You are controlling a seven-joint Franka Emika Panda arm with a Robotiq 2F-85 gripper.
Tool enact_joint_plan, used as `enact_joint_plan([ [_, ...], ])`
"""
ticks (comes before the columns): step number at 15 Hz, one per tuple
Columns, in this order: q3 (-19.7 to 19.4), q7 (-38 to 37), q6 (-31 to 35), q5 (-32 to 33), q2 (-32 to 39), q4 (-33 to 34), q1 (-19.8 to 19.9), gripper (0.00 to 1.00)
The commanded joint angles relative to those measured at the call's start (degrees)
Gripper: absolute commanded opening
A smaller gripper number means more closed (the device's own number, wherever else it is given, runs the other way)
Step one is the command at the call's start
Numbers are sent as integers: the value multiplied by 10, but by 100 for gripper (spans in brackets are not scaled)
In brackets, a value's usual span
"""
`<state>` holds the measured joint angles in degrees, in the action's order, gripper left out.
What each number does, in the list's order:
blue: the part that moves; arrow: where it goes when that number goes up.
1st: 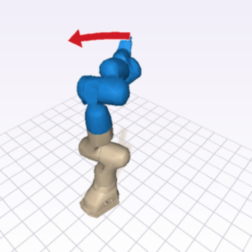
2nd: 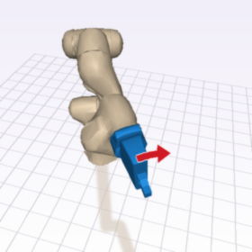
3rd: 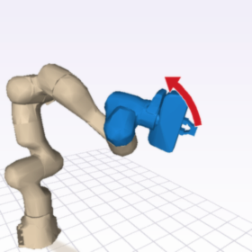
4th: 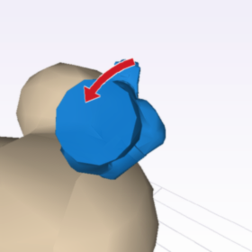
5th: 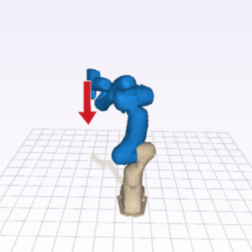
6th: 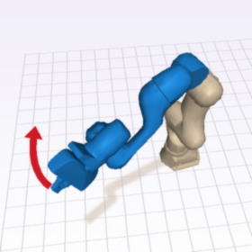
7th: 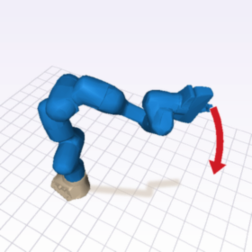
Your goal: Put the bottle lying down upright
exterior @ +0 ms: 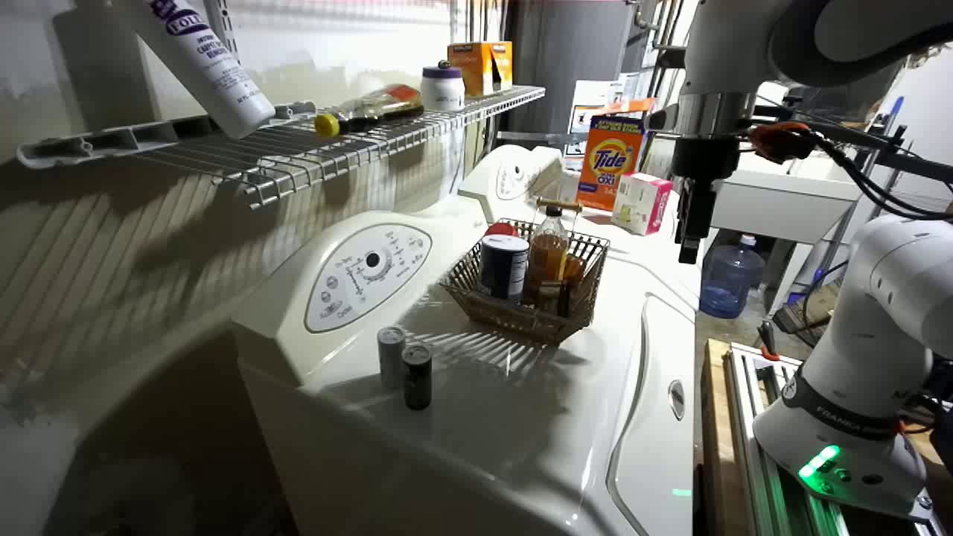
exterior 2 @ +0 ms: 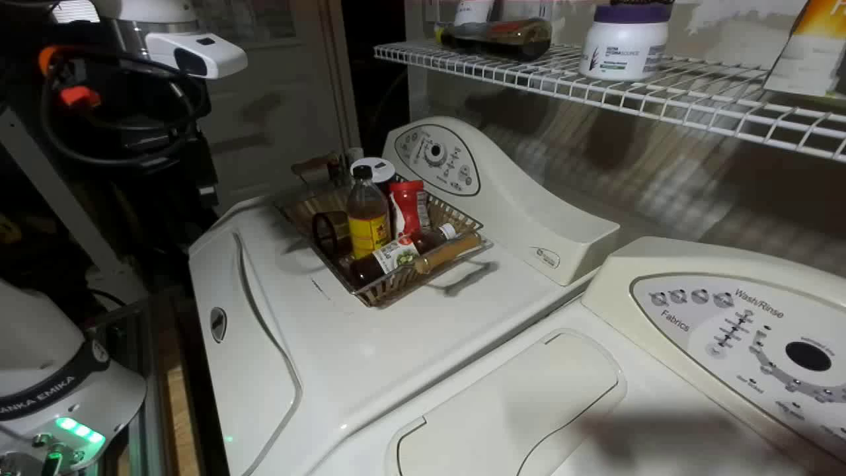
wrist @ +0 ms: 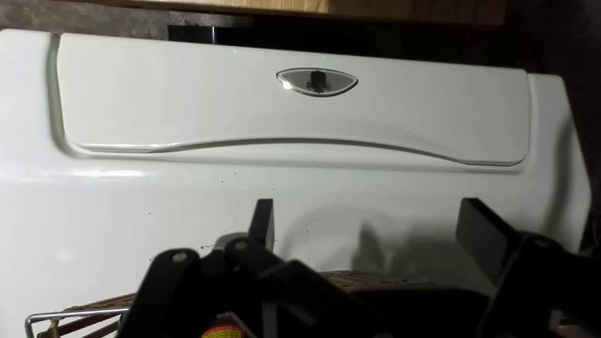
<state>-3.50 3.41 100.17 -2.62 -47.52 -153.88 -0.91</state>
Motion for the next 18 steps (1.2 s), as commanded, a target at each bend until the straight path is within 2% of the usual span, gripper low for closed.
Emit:
enact_joint_plan([
  [1,4,3,-1,-2,1,1,5,100],
  [9,4,3,-1,-2,1,1,5,100],
  [13,64,21,-23,44,43,78,-30,100],
  [16,112,24,-49,71,94,170,-56,100],
  [18,141,42,-67,101,133,236,-57,100],
])
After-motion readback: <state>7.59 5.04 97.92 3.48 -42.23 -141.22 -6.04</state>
